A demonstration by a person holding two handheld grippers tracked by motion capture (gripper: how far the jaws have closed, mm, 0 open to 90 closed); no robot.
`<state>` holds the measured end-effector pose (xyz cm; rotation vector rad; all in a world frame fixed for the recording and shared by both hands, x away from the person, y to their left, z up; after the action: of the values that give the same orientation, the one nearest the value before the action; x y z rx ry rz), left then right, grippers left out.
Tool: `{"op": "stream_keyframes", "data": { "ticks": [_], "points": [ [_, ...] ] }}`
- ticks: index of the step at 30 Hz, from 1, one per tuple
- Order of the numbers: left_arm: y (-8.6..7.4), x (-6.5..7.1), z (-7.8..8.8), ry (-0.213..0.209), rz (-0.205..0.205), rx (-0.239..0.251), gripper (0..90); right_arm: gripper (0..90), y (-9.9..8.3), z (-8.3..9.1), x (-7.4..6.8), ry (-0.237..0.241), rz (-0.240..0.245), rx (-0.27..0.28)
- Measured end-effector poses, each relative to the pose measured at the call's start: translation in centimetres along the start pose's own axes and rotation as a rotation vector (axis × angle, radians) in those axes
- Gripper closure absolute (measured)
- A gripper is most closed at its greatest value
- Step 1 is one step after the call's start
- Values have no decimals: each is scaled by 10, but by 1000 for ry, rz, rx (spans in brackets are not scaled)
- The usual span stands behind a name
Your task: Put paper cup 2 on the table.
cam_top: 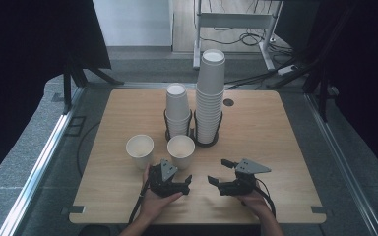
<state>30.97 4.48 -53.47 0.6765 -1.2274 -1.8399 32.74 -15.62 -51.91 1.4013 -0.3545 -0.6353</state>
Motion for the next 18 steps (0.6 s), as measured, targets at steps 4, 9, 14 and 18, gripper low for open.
{"op": "stream_keyframes", "data": {
  "ticks": [4,9,14,18],
  "points": [
    [-4,2,7,-53,-11,4,20,139,-3,1,4,-27,32,-28],
    [-9,0,14,-111,-17,16,38,149,-6,7,6,-52,62,-51],
    [-8,-5,18,-137,2,19,48,171,-8,14,11,-70,79,-64],
    [-7,-11,21,-182,22,25,68,199,-8,19,15,-75,97,-76]
  ]
}}
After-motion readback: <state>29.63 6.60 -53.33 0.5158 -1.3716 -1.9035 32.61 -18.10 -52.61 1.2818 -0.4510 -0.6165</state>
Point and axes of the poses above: each handheld gripper's, and its own axes: z roughly backward along the jaws, y roughly out of its top, x roughly to its right, the point moved 6 cm from there along -z, roughly forward along the jaws, and after that the axes turned 11 degrees about x, right-handed, at the moved point
